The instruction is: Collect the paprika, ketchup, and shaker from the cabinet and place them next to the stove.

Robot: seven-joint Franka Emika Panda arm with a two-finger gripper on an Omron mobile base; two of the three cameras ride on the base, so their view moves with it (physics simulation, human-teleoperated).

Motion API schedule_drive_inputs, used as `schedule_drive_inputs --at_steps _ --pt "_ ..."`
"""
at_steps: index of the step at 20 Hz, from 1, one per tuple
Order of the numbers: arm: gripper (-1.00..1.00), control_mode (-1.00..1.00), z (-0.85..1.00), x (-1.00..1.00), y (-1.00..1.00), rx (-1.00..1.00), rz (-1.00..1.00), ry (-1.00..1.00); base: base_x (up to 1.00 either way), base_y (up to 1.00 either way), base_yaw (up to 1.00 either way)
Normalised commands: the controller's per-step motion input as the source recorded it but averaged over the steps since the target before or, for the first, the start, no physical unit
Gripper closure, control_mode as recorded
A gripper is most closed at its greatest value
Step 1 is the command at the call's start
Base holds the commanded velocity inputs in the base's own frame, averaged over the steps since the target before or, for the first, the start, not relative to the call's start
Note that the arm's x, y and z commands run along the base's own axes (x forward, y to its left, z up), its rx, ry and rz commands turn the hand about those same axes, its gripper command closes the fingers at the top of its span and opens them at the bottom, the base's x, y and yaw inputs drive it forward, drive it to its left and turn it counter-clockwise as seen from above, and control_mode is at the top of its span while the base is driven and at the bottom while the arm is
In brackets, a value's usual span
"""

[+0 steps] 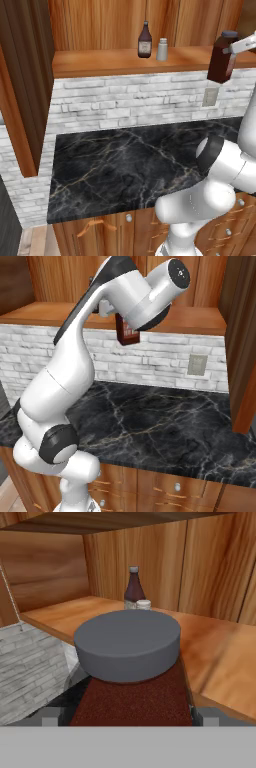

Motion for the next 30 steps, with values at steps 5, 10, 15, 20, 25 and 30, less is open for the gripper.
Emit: schedule_drive_inputs --at_steps 5,10,15,20,25,30 --pt "1.0 -1.0 -0.57 -0.84 -0.37 0.0 -0.02 -0.12 0.0 0.0 0.0" --pt "1.0 -1.0 -0.75 -0.29 -0.42 -0.02 0.0 0.0 0.0 0.0 0.0" --pt "1.0 -1.0 -0.79 0.0 -0.48 -0.03 0.0 0.05 0.0 0.0 0.0" --pt "1.0 -1.0 -0.63 0.26 -0.54 0.0 0.0 0.07 0.0 0.0 0.0" --pt "1.0 -1.0 -0.6 0.51 -0.33 0.0 0.0 0.06 0.0 0.0 0.0" --pt "1.0 -1.0 -0.5 0.65 -0.29 0.01 0.0 0.02 0.0 0.0 0.0"
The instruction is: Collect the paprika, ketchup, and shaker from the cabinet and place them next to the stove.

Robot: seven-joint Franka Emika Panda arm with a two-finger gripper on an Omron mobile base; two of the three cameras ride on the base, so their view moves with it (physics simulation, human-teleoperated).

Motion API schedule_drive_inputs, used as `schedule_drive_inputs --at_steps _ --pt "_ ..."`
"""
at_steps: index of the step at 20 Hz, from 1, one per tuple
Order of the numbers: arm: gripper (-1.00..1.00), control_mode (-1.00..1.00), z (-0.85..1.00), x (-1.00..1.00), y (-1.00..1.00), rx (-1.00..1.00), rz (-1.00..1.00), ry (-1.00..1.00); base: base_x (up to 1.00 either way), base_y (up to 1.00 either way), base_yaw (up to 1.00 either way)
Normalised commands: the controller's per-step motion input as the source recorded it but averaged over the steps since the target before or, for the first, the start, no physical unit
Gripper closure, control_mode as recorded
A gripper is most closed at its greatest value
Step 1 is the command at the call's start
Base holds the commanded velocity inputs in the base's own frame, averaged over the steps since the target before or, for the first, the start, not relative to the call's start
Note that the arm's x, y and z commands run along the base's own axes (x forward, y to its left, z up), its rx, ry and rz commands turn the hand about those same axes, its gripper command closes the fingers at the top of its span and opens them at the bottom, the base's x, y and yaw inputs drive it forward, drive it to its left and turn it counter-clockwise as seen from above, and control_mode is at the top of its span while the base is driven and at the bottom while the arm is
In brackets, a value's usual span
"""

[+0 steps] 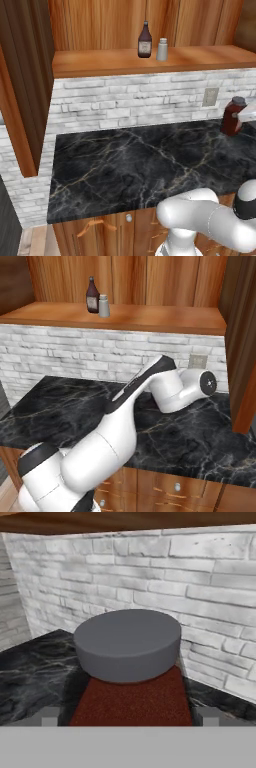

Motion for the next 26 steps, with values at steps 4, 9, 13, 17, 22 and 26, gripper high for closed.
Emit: schedule_drive_inputs --at_steps 4,9,13,17,22,26 --pt "1.0 -1.0 -0.42 0.66 -0.5 0.04 0.0 0.0 0.0 0.0 0.0" --pt "1.0 -1.0 -0.36 0.46 -0.55 0.01 -0.12 0.0 0.0 0.0 0.0" --pt "1.0 -1.0 -0.29 0.21 -0.54 0.0 -0.29 0.03 0.0 0.0 0.0" --pt "1.0 -1.0 -0.41 0.01 -0.64 0.0 -0.26 0.0 0.0 0.0 0.0" --pt "1.0 -1.0 -0.37 0.0 -0.57 0.0 -0.2 0.0 0.0 0.0 0.0" --pt "1.0 -1.0 -0.18 0.01 -0.61 0.01 -0.18 0.0 0.0 0.0 0.0"
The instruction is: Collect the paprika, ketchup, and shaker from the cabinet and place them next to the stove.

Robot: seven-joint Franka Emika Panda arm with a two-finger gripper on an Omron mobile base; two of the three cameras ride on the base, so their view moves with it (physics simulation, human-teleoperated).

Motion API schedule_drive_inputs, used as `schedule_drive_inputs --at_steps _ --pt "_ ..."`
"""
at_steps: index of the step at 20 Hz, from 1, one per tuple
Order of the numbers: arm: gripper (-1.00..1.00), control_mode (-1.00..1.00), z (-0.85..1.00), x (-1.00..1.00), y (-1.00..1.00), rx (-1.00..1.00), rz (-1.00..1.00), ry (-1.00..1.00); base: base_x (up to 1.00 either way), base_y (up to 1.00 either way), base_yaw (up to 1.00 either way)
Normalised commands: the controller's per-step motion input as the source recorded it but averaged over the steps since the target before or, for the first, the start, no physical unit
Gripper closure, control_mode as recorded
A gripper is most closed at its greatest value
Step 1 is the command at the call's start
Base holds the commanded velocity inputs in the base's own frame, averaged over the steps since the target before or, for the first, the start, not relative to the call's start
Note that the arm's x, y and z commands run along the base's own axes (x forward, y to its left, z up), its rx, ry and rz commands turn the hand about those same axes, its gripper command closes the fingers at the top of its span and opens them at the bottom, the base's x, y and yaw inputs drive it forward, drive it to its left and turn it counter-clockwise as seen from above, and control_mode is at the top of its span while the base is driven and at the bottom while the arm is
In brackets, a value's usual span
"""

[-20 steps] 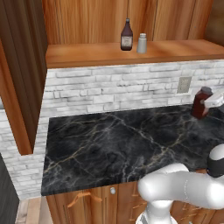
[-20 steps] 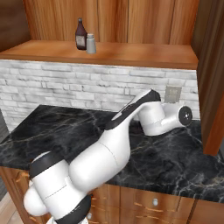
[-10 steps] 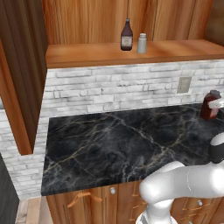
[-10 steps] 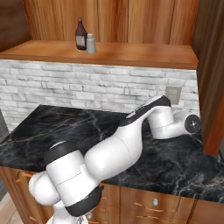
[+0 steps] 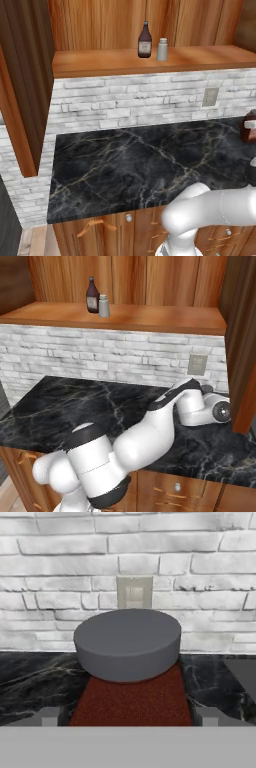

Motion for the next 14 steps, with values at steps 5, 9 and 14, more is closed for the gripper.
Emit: schedule_drive_inputs --at_steps 5,9,14 --pt "1.0 -1.0 -0.35 0.0 -0.58 0.0 -0.15 0.0 0.0 0.0 0.0" --pt "1.0 -1.0 -0.41 0.0 -0.49 0.0 -0.1 0.0 0.0 0.0 0.0" --pt "1.0 -1.0 -0.26 0.0 -0.57 0.0 -0.05 0.0 0.0 0.0 0.0"
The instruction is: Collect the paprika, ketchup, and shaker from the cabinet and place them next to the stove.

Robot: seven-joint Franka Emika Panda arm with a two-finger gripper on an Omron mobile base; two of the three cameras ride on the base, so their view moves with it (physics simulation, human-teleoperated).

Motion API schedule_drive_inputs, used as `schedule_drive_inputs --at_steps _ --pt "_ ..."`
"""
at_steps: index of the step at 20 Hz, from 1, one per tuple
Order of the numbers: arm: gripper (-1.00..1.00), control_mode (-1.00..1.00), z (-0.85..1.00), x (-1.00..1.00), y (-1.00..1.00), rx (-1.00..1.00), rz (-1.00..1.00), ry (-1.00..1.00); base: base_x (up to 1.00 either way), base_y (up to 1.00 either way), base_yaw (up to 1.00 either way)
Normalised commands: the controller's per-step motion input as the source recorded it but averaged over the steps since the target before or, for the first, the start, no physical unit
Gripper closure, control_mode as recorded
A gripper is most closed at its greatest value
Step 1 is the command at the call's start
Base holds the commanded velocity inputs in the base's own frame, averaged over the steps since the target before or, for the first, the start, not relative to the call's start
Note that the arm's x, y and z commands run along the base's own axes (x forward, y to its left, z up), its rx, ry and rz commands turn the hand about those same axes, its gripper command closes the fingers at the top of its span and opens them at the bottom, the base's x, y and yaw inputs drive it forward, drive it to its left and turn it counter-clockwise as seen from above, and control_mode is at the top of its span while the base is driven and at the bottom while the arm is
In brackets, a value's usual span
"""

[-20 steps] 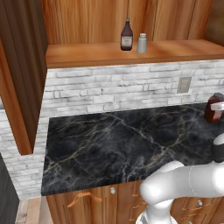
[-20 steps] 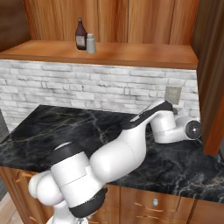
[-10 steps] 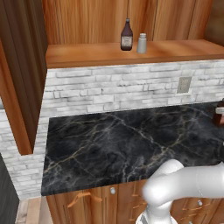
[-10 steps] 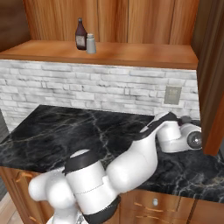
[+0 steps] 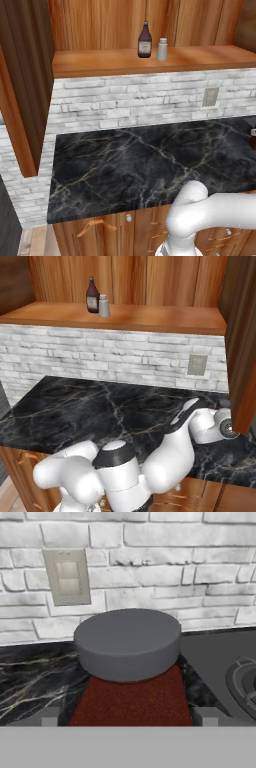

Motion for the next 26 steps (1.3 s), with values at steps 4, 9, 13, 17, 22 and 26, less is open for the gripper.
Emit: schedule_drive_inputs --at_steps 4,9,13,17,22,26 --pt "1.0 -1.0 -0.32 0.0 -0.55 0.0 -0.02 0.0 0.0 0.0 0.0" --pt "1.0 -1.0 -0.35 0.0 -0.38 0.0 0.0 0.0 0.0 0.0 0.0" --pt "1.0 -1.0 -0.42 0.0 -0.28 0.0 0.0 0.01 0.0 0.0 0.0" --pt "-1.0 -1.0 -0.57 -0.04 -0.18 0.0 0.0 0.01 0.0 0.0 0.0" --pt "-1.0 -1.0 -0.44 -0.22 0.1 0.0 0.01 0.0 0.0 0.0 0.0" --pt "-1.0 -1.0 -0.02 -0.21 0.3 0.0 0.0 0.0 0.0 0.0 0.0"
